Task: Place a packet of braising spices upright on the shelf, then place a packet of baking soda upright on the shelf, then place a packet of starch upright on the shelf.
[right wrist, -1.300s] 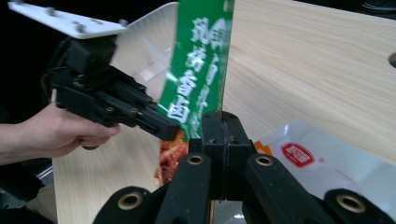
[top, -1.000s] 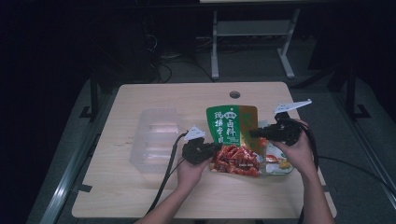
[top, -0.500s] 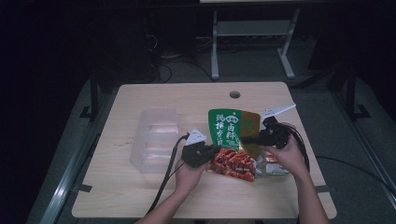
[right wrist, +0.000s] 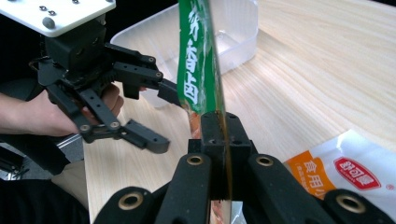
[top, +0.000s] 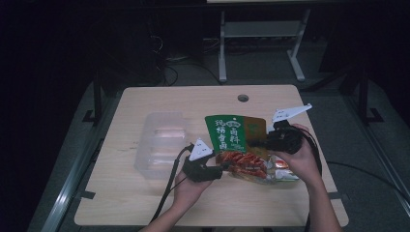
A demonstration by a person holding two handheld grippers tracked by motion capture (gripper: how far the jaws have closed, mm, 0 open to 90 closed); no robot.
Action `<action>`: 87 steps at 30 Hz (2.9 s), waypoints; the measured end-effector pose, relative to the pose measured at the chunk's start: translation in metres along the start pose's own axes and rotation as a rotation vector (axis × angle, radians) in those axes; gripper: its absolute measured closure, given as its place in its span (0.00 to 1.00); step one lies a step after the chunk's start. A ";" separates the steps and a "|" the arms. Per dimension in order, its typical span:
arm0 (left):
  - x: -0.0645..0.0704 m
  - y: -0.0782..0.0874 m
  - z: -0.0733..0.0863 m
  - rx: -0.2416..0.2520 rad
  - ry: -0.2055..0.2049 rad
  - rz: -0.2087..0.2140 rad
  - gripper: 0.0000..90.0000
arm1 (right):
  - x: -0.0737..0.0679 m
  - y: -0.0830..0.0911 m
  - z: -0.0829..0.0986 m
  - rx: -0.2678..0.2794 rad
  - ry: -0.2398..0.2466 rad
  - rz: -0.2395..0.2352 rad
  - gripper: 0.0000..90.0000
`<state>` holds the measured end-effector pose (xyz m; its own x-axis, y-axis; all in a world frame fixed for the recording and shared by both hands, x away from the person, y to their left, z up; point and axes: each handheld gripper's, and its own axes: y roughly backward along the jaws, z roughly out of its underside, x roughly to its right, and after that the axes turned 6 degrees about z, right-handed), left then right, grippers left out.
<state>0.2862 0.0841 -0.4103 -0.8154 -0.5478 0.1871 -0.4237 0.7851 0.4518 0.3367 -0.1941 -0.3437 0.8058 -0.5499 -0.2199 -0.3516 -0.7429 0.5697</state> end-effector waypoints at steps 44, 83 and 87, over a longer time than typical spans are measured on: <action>0.006 0.052 0.045 -0.078 -0.146 0.122 0.26 | -0.010 -0.011 -0.060 0.016 -0.021 0.088 1.00; 0.007 0.056 0.046 -0.051 -0.144 0.147 0.24 | -0.024 -0.101 -0.165 0.057 0.058 -0.054 1.00; 0.006 0.057 0.046 -0.050 -0.140 0.143 0.24 | -0.024 -0.113 -0.169 0.049 0.056 -0.070 1.00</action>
<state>0.2390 0.1395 -0.4238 -0.9143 -0.3832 0.1313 -0.2822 0.8351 0.4723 0.4379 -0.0322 -0.2689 0.8541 -0.4748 -0.2123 -0.3152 -0.7972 0.5148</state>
